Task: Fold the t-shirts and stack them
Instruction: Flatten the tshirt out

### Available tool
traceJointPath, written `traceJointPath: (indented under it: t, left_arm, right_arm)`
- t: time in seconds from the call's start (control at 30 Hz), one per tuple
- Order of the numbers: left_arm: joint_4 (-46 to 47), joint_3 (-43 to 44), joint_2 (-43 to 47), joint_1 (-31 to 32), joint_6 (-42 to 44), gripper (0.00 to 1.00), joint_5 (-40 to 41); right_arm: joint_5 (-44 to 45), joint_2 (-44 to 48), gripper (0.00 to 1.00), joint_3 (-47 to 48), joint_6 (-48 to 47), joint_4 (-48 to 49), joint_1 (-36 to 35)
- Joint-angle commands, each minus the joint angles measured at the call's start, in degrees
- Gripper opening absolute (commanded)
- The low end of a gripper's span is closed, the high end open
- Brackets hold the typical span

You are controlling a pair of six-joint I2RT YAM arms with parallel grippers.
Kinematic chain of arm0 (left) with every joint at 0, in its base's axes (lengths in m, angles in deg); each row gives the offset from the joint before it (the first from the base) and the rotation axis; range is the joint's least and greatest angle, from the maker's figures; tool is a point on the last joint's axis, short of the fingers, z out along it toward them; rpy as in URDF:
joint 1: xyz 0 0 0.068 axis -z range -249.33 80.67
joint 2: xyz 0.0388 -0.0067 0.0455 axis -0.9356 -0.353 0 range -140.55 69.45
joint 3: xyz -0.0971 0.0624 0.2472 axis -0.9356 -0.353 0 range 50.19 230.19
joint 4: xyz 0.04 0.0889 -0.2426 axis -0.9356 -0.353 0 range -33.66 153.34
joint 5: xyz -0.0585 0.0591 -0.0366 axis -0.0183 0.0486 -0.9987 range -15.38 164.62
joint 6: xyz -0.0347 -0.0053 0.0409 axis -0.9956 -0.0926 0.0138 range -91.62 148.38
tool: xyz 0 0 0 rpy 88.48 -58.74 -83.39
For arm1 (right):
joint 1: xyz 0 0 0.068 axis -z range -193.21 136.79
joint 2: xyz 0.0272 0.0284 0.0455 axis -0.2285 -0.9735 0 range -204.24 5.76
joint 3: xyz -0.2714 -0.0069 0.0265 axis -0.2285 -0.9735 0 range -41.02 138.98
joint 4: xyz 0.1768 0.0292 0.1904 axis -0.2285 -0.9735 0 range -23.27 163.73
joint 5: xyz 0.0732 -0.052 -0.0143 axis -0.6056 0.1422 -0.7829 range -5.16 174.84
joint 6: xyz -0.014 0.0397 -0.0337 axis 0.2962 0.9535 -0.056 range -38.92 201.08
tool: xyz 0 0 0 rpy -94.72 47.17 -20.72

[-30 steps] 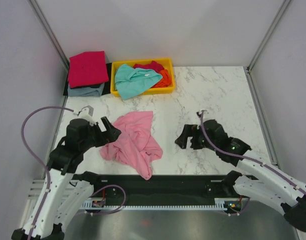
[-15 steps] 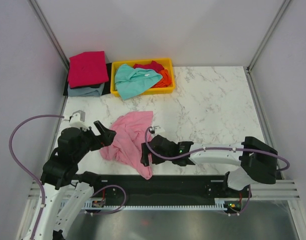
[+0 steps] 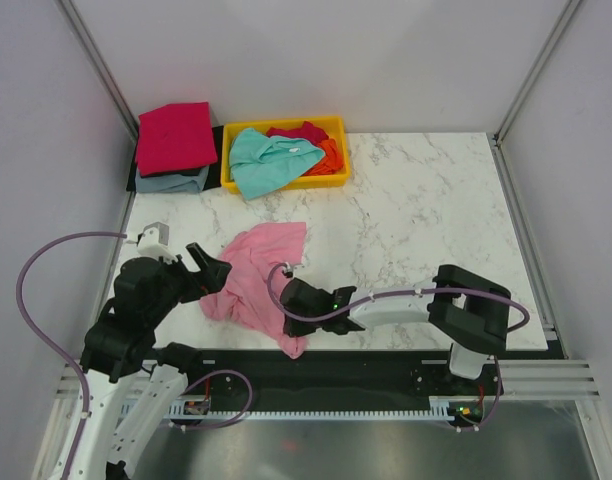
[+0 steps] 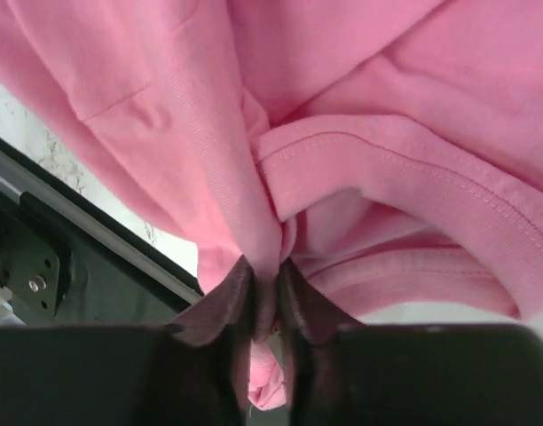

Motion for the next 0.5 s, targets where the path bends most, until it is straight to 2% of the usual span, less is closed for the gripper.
traceJointPath:
  t: [0.0,0.03,0.13,0.23,0.3,0.33,0.37,0.4,0.47]
  left_arm:
    - [0.72,-0.02,0.56,-0.05,0.65,1.0,0.89]
    - [0.72,-0.02,0.73,-0.05,0.65,1.0,0.8]
    - [0.63,-0.02,1.0,-0.05,0.65,1.0,0.72]
    - [0.8,-0.02,1.35,-0.05,0.91,1.0,0.45]
    - [0.98,-0.2,1.35,-0.05,0.91,1.0,0.36]
    - [1.07,-0.28,1.18,-0.05,1.0,0.99,0.36]
    - [1.42,-0.37,1.0,-0.05,1.0,0.99,0.36]
    - [1.59,-0.55,0.83,-0.05,1.0,0.99,0.1]
    - [1.68,-0.55,0.38,-0.05,1.18,0.99,0.01]
  right_arm:
    - [1.01,-0.98,0.2,0.36,-0.19,-0.65,1.1]
    - [1.45,-0.54,0.0,-0.42,-0.29,-1.0,3.02]
    - [3.9,6.29,0.0,-5.16,-1.95,-4.68,8.82]
    - [13.82,22.07,0.0,-6.59,-6.77,-19.31,21.97]
    - [19.69,27.12,0.01,-4.31,-11.33,-24.71,28.41]
    - [20.08,30.37,0.18,-2.91,-13.19,-27.26,34.27]
    - [20.34,31.27,0.46,-2.28,-14.43,-28.24,36.85]
    - [20.09,31.71,0.95,-1.93,-15.48,-29.03,38.97]
    - [19.82,31.89,0.98,-1.49,-16.9,-31.23,41.89]
